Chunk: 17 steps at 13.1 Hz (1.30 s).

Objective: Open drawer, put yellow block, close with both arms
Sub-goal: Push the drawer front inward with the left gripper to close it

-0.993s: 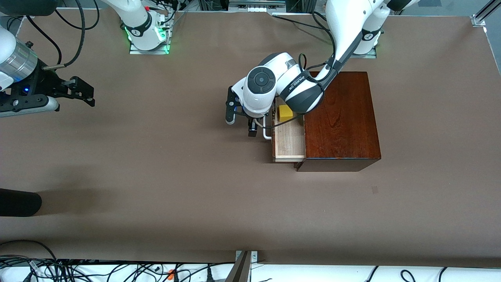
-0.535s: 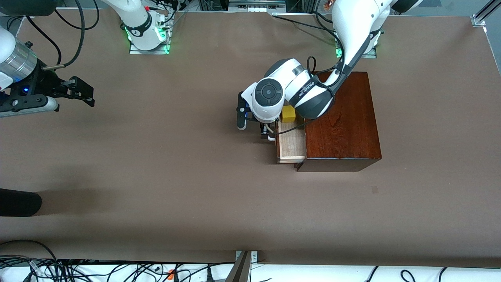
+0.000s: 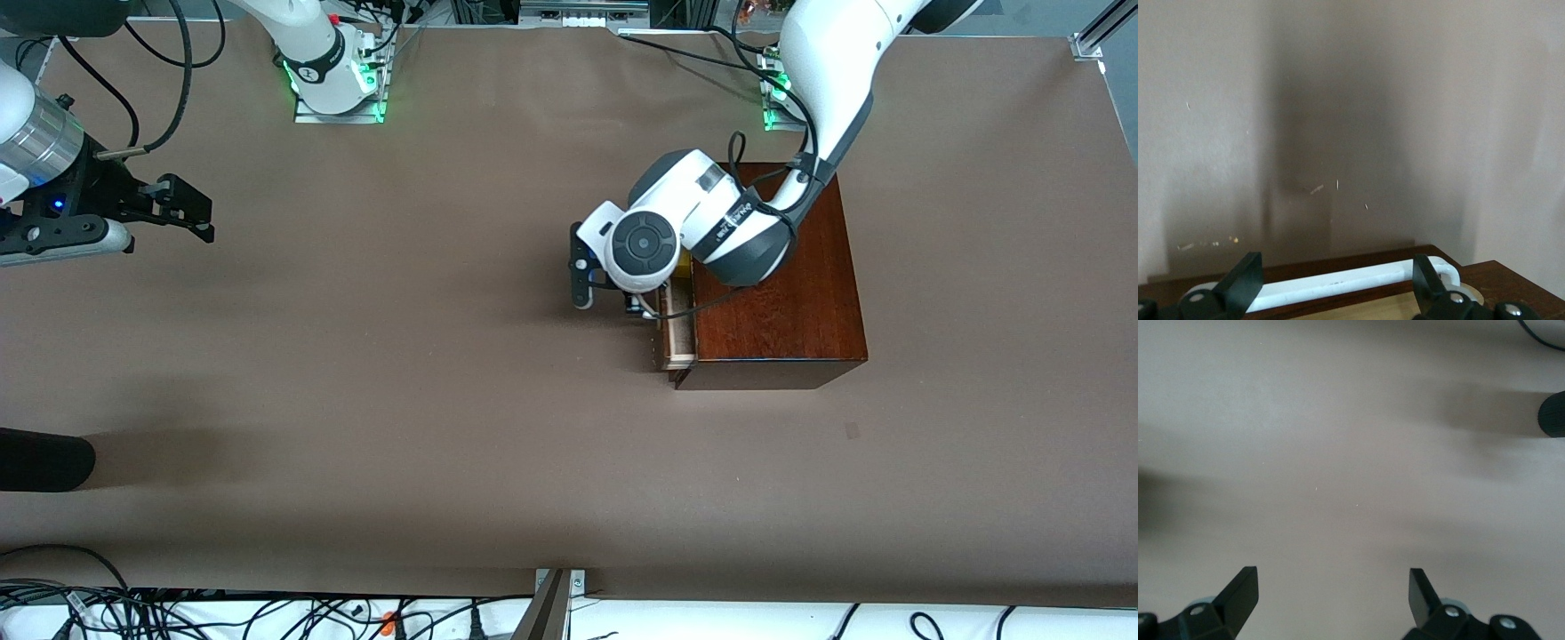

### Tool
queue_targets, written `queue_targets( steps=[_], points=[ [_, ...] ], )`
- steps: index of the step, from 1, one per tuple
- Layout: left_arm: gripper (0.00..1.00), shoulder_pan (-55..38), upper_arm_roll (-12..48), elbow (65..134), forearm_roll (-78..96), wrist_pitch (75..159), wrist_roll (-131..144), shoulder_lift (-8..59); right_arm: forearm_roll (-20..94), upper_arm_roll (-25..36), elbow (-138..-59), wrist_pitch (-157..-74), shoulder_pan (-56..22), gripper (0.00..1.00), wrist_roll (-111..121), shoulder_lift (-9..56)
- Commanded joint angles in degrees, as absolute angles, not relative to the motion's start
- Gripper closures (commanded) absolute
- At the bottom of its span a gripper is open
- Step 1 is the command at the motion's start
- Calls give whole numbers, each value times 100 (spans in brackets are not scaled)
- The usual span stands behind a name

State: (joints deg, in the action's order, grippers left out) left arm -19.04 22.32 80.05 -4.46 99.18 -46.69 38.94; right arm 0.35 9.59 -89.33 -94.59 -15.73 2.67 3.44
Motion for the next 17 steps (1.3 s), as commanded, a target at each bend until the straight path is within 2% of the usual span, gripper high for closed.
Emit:
queue_targets(
  steps=[1,7,12,14,17],
  points=[
    [0,-1608,2074,8121,-870,9387,-4720,3744,53,958,-8842,-9457,-1547,0,264,369],
    [0,-1485,2153,8025,-765,9413,-4720,3631,53,958,-8850,-9457,-1538,0,264,369],
    [0,-1459,2285,7244,-448,9291,-3948,3033,53,958,-8851,-9457,-1538,0,264,369],
    [0,-1372,2224,6735,-501,8801,-3667,3032,53,958,-8851,-9457,-1538,0,264,369],
    [0,-1327,1969,6540,-571,8167,-2693,3024,53,958,-8851,-9457,-1538,0,264,369]
  ],
)
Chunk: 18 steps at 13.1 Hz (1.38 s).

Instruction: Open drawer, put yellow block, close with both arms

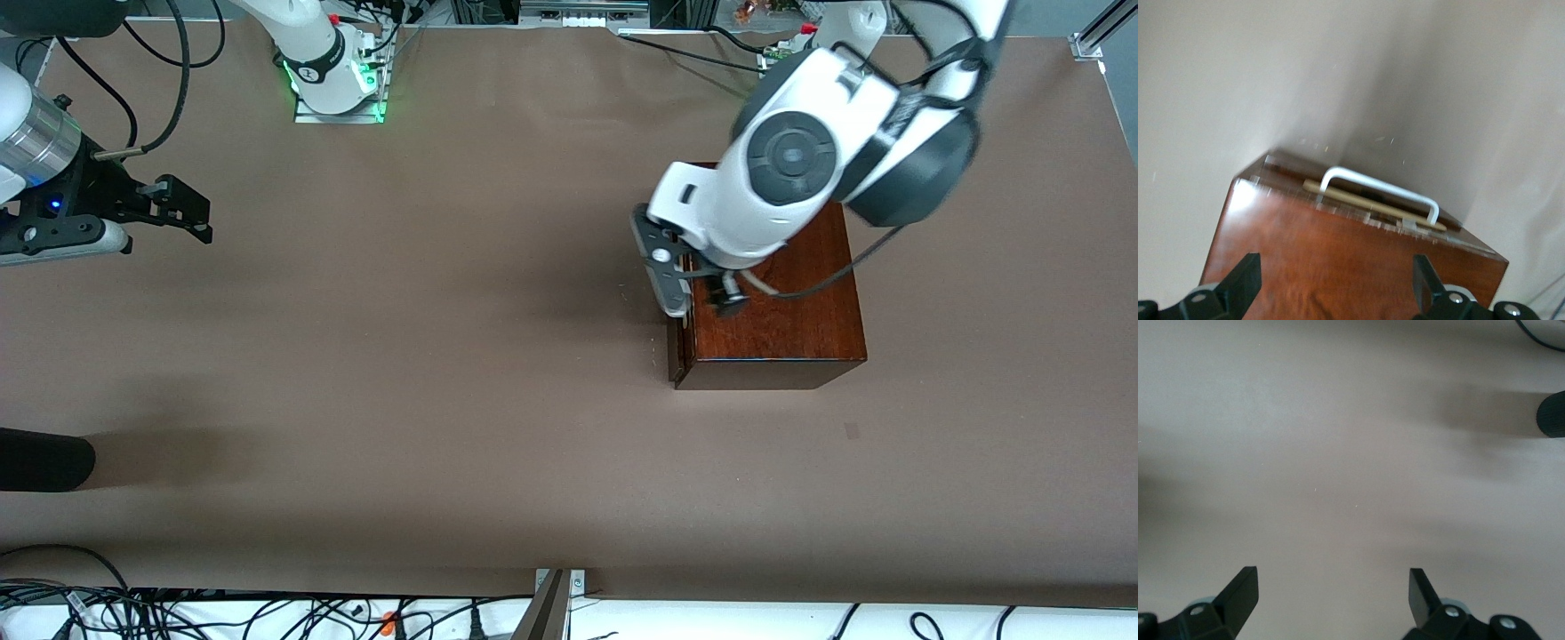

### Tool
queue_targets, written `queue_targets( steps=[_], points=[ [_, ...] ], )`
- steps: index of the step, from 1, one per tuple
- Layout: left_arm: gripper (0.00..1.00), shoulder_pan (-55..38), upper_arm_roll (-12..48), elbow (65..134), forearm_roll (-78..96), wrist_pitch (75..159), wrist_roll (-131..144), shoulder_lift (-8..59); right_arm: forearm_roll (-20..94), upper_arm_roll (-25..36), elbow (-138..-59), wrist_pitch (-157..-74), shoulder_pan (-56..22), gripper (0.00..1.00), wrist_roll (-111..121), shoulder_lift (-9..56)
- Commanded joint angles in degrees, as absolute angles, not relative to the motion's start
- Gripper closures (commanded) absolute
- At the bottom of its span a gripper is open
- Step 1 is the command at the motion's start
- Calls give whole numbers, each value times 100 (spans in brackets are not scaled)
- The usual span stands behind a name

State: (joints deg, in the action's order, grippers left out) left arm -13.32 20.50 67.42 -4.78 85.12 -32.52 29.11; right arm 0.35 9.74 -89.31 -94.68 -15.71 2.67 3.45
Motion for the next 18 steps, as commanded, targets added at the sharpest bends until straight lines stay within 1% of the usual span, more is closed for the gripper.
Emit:
queue_targets(
  steps=[1,2,3,4,5,6,10,11,12,13,15,18],
  points=[
    [0,-1327,1943,6435,-571,7861,-2315,2971,53,958,-8851,-9457,-1538,0,264,369],
    [0,-1318,1908,6260,-615,7553,-1920,2892,53,958,-8851,-9457,-1538,0,264,369],
    [0,-1353,1777,6197,-659,7445,-1699,2691,53,958,-8851,-9457,-1538,0,264,369],
    [0,-1354,1514,6353,-598,7557,-1531,2402,53,958,-8851,-9457,-1538,0,264,369],
    [0,-1310,1390,6642,-589,7759,-1329,2173,53,958,-8851,-9457,-1538,0,264,369],
    [0,-1310,1189,7045,-598,7978,-1092,1805,53,958,-8851,-9457,-1538,0,264,369],
    [0,-1196,178,8592,-133,9216,657,627,53,958,-8842,-9457,-1538,0,264,369],
    [0,-1056,141,9048,-132,9481,720,311,44,958,-8850,-9457,-1538,0,264,369],
    [0,-811,141,9305,-132,9588,703,108,53,958,-8851,-9457,-1538,0,264,369],
    [0,-669,141,9456,-132,9589,668,18,53,958,-8851,-9457,-1538,0,264,369],
    [0,-537,132,9510,-132,9589,607,17,44,958,-8851,-9457,-1538,0,264,369],
    [0,-457,106,9597,-132,9571,-480,9,44,958,-8851,-9457,-1538,0,264,369]
  ],
)
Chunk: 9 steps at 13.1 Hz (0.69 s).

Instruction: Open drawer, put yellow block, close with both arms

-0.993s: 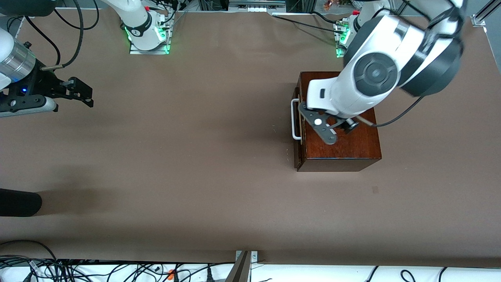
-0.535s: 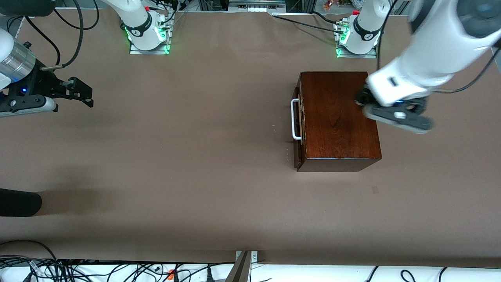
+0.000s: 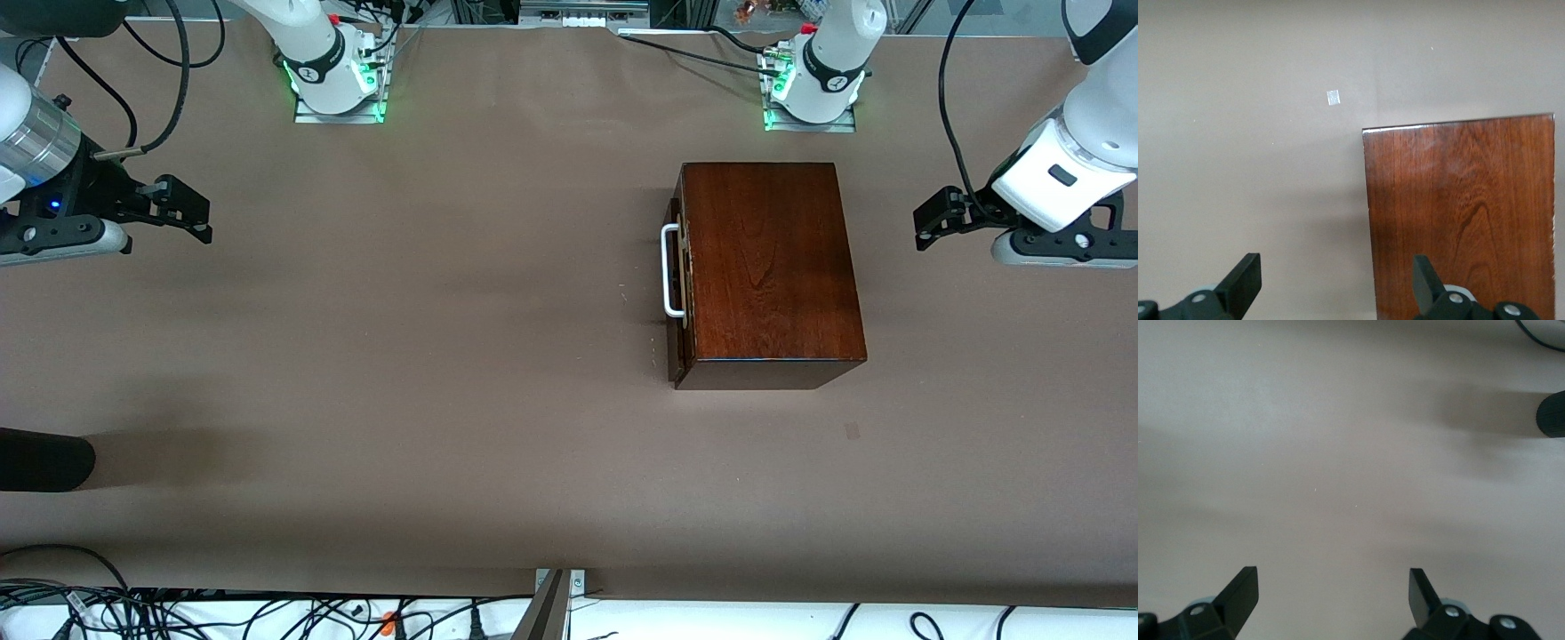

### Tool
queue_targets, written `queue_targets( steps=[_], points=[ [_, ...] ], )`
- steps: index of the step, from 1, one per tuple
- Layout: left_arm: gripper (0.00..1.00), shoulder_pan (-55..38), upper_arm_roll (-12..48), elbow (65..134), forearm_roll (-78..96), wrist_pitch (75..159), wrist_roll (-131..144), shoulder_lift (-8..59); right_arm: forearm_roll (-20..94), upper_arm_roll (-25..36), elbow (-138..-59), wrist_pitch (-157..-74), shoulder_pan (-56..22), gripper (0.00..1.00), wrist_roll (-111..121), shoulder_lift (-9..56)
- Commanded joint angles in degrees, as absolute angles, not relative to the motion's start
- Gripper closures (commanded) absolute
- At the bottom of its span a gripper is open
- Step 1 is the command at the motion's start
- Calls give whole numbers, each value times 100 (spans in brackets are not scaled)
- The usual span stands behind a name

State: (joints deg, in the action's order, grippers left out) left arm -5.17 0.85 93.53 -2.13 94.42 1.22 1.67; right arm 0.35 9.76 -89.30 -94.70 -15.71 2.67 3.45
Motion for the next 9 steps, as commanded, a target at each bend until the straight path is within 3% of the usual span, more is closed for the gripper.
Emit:
queue_targets(
  steps=[1,9],
  points=[
    [0,-501,53,9624,-132,9554,-536,-26,53,958,-8851,-9457,-1538,0,264,369],
    [0,-563,18,9958,-123,9721,-360,-273,53,958,-8851,-9439,-1538,0,264,369]
  ],
)
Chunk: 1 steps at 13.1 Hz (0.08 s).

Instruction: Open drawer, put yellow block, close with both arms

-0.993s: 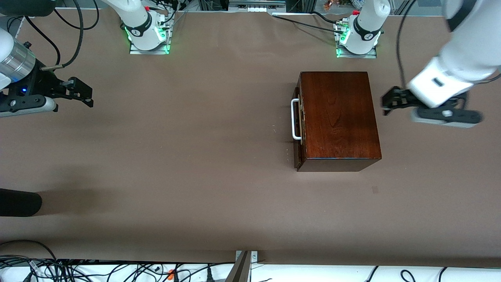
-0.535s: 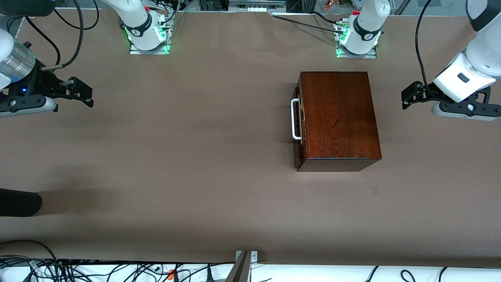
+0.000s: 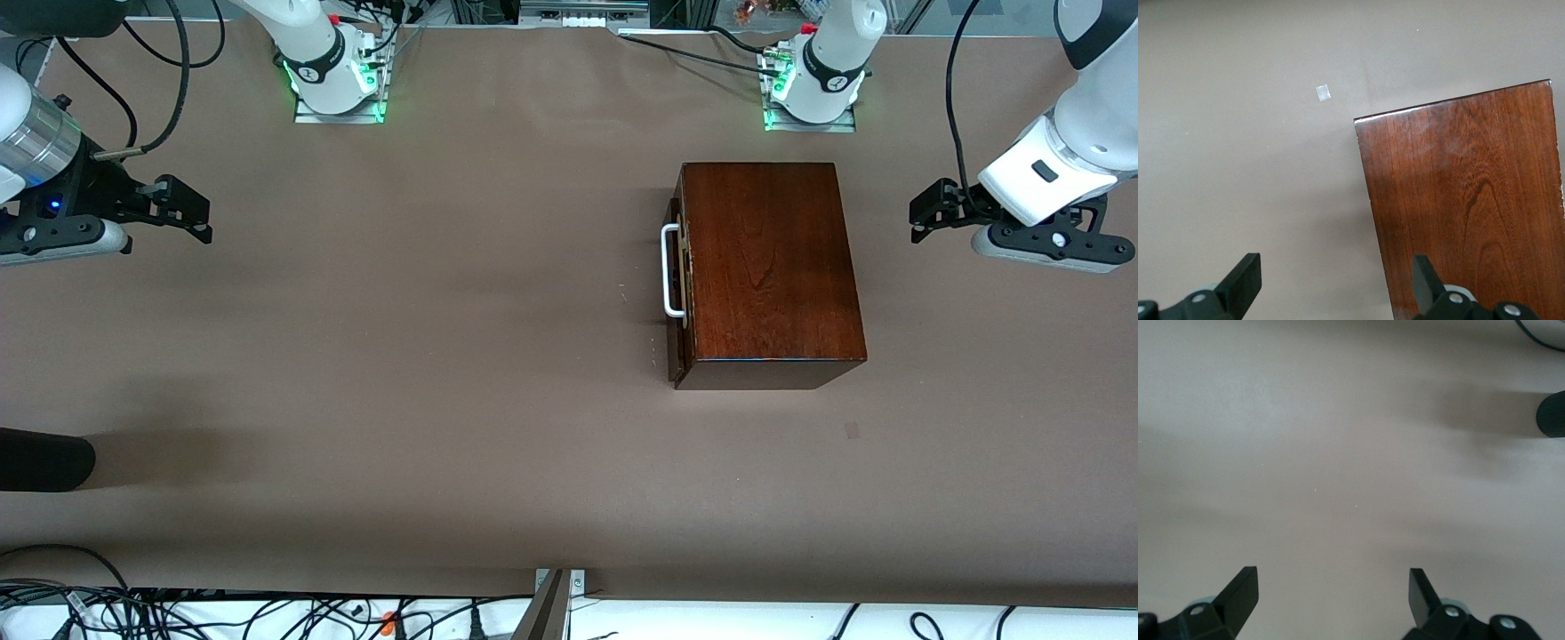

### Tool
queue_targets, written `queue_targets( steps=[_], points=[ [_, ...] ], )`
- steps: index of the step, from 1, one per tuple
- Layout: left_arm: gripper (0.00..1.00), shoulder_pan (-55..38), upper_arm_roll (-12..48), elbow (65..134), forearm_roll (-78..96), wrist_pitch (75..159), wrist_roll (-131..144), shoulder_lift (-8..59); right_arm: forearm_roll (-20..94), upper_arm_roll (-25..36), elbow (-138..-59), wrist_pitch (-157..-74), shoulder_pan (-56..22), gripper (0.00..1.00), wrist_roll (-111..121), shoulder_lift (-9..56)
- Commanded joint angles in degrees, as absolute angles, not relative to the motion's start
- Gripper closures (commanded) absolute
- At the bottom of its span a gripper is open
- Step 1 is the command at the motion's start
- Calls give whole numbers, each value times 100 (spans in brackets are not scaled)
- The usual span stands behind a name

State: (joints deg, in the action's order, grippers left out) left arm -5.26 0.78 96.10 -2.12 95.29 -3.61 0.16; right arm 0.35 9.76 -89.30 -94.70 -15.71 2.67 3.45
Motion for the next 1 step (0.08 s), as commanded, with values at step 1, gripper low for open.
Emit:
queue_targets(
  steps=[1],
  points=[
    [0,-563,18,9967,-123,9712,-360,-272,53,958,-8851,-9439,-1538,0,264,369]
  ],
)
